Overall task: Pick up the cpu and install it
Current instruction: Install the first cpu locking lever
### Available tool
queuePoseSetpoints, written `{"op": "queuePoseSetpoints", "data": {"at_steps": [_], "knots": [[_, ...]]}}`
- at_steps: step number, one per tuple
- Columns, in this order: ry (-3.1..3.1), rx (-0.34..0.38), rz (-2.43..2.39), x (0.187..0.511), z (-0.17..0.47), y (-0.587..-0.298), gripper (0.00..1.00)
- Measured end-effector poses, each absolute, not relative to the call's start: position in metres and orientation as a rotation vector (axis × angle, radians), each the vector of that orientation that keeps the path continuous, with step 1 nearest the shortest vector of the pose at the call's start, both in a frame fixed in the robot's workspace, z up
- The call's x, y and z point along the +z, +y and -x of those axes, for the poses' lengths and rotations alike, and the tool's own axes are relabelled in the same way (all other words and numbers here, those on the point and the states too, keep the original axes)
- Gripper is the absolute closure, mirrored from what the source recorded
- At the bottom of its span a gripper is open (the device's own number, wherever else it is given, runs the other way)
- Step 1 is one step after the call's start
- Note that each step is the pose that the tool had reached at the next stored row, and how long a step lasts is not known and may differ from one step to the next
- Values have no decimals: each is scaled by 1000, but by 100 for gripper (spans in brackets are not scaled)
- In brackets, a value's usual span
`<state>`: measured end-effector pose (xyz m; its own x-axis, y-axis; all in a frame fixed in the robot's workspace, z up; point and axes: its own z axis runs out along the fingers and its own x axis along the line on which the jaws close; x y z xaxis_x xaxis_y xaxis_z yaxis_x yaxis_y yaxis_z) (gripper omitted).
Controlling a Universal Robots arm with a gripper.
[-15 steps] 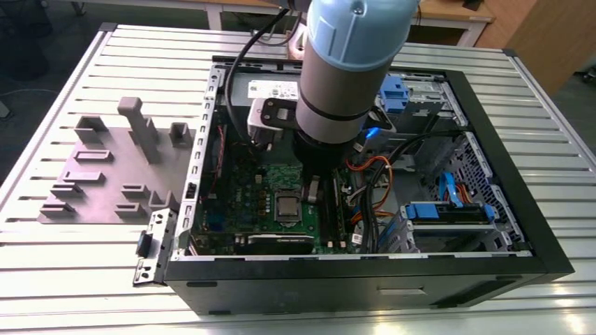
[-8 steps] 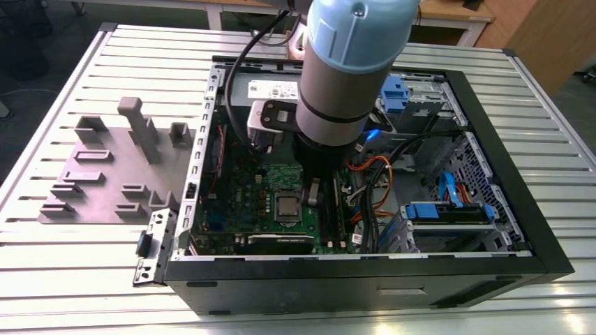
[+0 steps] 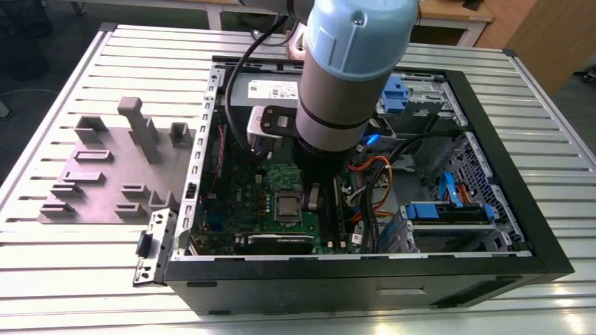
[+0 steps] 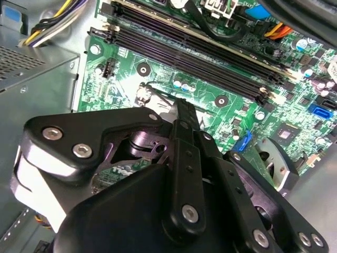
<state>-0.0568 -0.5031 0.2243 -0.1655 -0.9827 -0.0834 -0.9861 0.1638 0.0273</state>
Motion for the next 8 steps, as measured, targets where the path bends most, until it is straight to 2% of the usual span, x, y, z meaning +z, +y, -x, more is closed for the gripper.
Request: {"op": "queuePoseSetpoints", "data": {"at_steps": [8], "knots": [[2319,114,2047,217,57,-505,89]]}}
